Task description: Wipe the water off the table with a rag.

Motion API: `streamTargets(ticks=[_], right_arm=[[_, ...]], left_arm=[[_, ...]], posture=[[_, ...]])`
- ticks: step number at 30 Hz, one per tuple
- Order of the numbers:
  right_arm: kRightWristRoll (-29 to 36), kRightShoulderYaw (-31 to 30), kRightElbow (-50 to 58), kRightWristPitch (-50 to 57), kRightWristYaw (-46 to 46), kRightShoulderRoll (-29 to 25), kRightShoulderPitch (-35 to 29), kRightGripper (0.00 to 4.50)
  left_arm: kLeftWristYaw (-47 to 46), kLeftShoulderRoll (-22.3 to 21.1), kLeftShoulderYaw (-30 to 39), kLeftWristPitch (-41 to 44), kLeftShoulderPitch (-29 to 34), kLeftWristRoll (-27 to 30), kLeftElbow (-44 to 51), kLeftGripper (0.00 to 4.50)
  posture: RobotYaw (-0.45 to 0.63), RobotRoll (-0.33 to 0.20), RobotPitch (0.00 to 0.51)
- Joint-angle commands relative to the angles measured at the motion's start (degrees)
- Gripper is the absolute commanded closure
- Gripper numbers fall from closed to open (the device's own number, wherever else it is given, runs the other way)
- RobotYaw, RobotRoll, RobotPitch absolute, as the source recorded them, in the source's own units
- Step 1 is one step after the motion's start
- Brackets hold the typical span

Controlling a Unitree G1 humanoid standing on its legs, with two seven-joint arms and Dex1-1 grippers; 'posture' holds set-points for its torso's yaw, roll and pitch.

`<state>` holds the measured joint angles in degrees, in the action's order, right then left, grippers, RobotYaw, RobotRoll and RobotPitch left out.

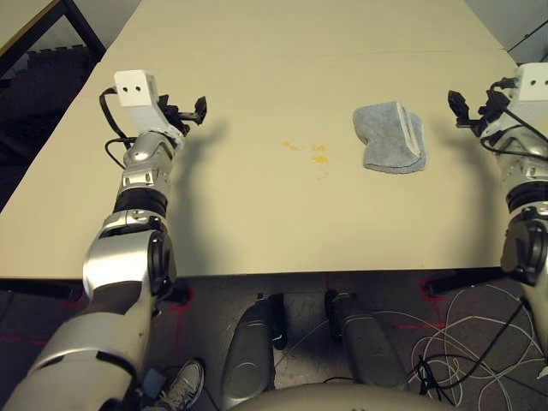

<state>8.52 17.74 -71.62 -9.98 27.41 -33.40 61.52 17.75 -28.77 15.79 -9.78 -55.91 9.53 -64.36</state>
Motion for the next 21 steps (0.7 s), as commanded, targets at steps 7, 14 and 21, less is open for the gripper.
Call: streamTargets(ticks=[7, 14, 21], right_arm=[[6.02, 4.62, 0.67, 19.67, 2.66, -6.57, 3.89, 0.02], [9.28, 2.78, 3.21, 47.92, 16.83, -12.08, 5.22, 0.02], [6.95, -4.17, 6.12, 60.53, 26.77, -12.59, 4.47, 0.02]], left_arm=[[3.42, -0.66, -1.41, 1.93, -2.11, -0.79, 1.43, 0.0], [9.85, 0.12, -3.27, 3.85, -6.53, -1.44, -0.94, 0.0], [34.64, 1.01, -11.17, 10.0, -9.81, -3.75, -0.18, 0.0]], posture=[[-0.03, 0.0, 0.255], [-0.13, 0.0, 0.275], [-0.17, 0.0, 0.272]])
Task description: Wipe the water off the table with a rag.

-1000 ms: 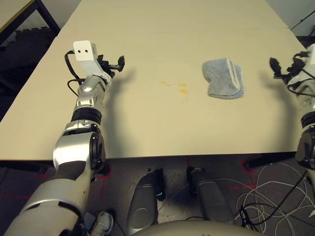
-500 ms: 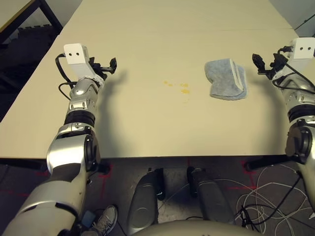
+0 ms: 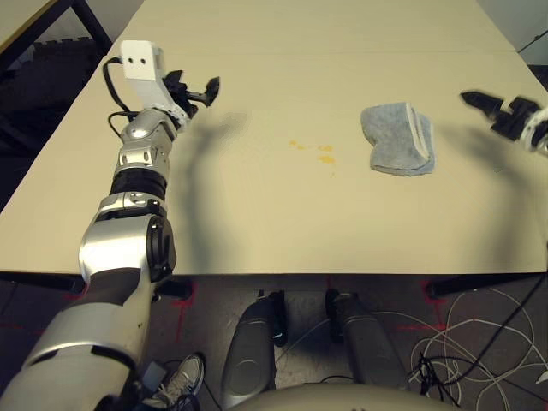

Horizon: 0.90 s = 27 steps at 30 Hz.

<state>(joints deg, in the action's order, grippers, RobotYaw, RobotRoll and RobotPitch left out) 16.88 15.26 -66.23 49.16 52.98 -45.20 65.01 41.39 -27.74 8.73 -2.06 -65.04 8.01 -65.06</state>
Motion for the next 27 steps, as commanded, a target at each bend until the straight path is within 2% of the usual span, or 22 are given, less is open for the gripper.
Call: streamTargets(ticks=[1, 7, 11, 17, 27], right_arm=[[-1.89, -2.27, 0.2, 1.2, 1.42, -0.83, 1.69, 0.02], [-6.0, -6.38, -3.07, -0.16, 3.59, 0.02, 5.35, 0.02], [-8.14, -8.93, -4.92, 1.25, 6.88, 1.26, 7.33, 0.02], [-9.47, -10.34, -6.7, 2.78, 9.36, 3.4, 8.04, 0.02], [-11.94, -12.93, -7.32, 2.87, 12.55, 6.57, 7.04, 0.02]], left_arm=[[15.03, -0.38, -5.6, 3.21, -1.03, -2.7, 1.21, 0.0], [33.24, -4.16, -12.35, 9.02, -2.73, -4.82, 6.48, 0.0], [41.95, -7.99, -15.7, 13.49, -2.0, -5.38, 12.83, 0.0], [45.56, -11.82, -17.23, 18.44, 0.1, -5.62, 20.47, 0.0], [44.35, -13.52, -16.42, 23.2, 5.21, -4.11, 29.84, 0.0]], posture=[[-0.17, 0.0, 0.269], [-0.14, 0.0, 0.252], [-0.12, 0.0, 0.237], [-0.08, 0.0, 0.227], [-0.04, 0.0, 0.235]])
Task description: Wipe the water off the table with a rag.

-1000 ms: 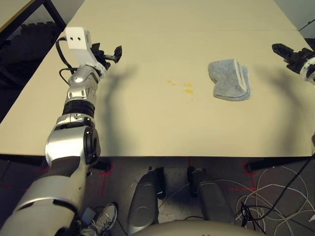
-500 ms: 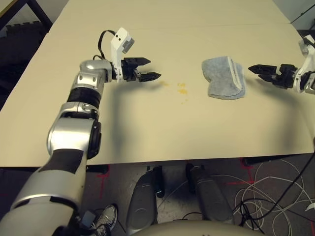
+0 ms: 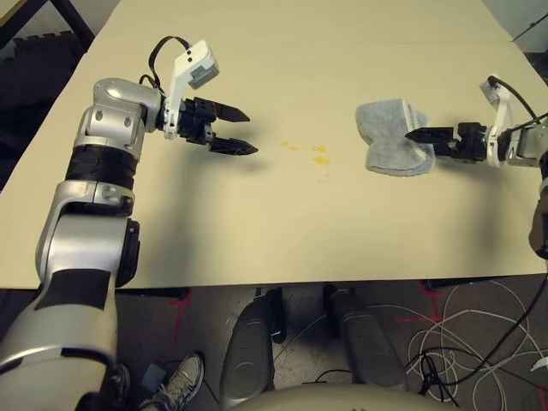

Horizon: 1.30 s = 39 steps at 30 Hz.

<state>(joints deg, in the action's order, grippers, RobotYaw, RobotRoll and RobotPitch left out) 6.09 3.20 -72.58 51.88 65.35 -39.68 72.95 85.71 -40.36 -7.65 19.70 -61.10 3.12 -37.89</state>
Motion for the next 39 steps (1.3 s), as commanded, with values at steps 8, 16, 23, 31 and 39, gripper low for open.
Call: streamTargets(ticks=[8, 16, 23, 31, 39], right_arm=[[-0.43, 0.93, -1.52, -0.03, -1.94, 4.67, -0.91, 0.02], [1.48, 5.75, -1.68, -0.9, -9.13, 7.59, -0.28, 0.02], [0.99, 6.25, -1.25, -3.35, -13.48, 8.42, -0.44, 0.97], [1.68, 7.32, -0.72, -5.37, -17.39, 8.37, -0.1, 3.63], [2.95, 8.45, 1.43, -5.28, -19.98, 8.53, 1.78, 4.49]], left_arm=[[-1.17, -1.14, -0.29, 4.6, 3.16, 1.84, 7.2, 0.0], [-2.01, -0.13, -0.84, 5.69, 3.44, 2.47, 8.21, 0.0], [-2.44, 0.56, -1.02, 6.04, 3.45, 2.83, 8.31, 0.0], [-3.24, 1.13, -1.02, 6.19, 3.92, 3.16, 8.03, 0.0], [-5.61, 2.15, -0.08, 6.71, 3.67, 4.18, 7.27, 0.0]], posture=[[-0.03, 0.0, 0.245], [-0.05, 0.0, 0.255], [-0.06, 0.0, 0.258], [-0.07, 0.0, 0.247], [-0.08, 0.0, 0.241]])
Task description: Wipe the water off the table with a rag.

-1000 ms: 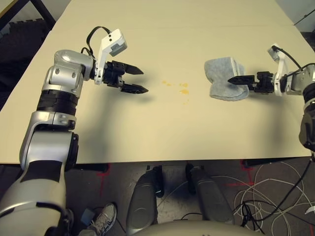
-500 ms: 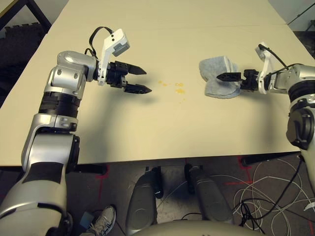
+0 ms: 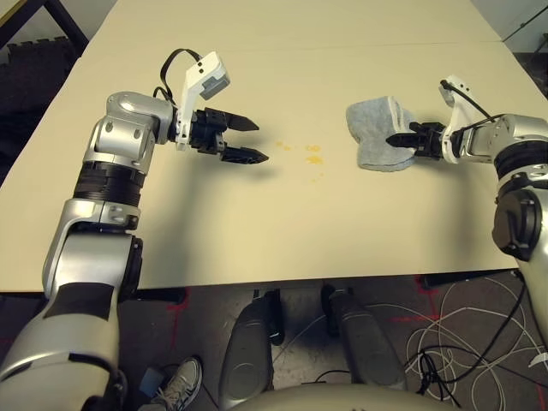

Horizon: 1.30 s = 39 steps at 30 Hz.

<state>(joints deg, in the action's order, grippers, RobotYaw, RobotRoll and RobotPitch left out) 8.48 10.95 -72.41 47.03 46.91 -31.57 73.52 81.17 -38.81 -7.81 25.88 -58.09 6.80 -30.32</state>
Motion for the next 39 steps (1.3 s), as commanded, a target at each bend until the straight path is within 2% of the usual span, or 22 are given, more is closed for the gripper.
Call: streamTargets(ticks=[1, 8, 17, 19, 21, 27, 33, 34, 39], right_arm=[[0.53, 0.65, 1.74, -1.09, -2.21, 0.55, 1.43, 4.49], [0.79, -3.03, 12.82, 1.68, -0.17, 3.15, 3.82, 4.49], [10.78, -2.49, 44.22, 24.69, -4.41, 12.8, 0.61, 4.49], [13.31, -0.72, 49.85, 30.05, -7.21, 16.5, -0.31, 4.49], [15.28, 1.71, 54.0, 35.4, -10.21, 20.58, -1.3, 4.49], [16.15, 4.05, 57.99, 38.65, -17.12, 27.26, -6.23, 4.49], [14.98, 8.76, 49.98, 33.91, -25.59, 34.18, -7.94, 4.49], [14.9, 8.77, 48.45, 32.44, -26.39, 34.76, -8.05, 4.49], [13.68, 8.53, 41.0, 25.73, -30.79, 34.89, -8.71, 4.49]], left_arm=[[-1.68, 0.91, 0.43, 0.74, 0.41, 0.76, -0.59, 0.0], [-9.81, 3.4, 5.91, -0.98, -3.41, 3.21, -6.49, 0.0], [-36.18, 3.13, 11.59, -14.5, -13.87, -1.63, -28.32, 0.0], [-41.38, 2.51, 12.83, -17.13, -15.57, -2.05, -31.9, 0.0], [-42.87, 2.09, 13.01, -18.72, -16.23, -2.54, -33.97, 0.0], [-41.03, 2.39, 12.87, -19.61, -15.33, -2.74, -35.13, 0.0], [-37.65, 3.9, 11.97, -18.16, -13.25, -2.86, -34.6, 0.0], [-35.91, 4.31, 11.56, -17.44, -12.86, -2.83, -34.15, 0.0], [-13.05, 3.79, 5.14, -11.44, -7.49, -1.86, -23.05, 0.0]], posture=[[-0.08, 0.0, 0.241], [-0.08, 0.0, 0.239], [-0.07, 0.0, 0.245], [-0.07, 0.0, 0.247], [-0.07, 0.0, 0.249], [-0.06, 0.0, 0.25], [-0.07, 0.0, 0.255], [-0.07, 0.0, 0.255], [-0.07, 0.0, 0.261]])
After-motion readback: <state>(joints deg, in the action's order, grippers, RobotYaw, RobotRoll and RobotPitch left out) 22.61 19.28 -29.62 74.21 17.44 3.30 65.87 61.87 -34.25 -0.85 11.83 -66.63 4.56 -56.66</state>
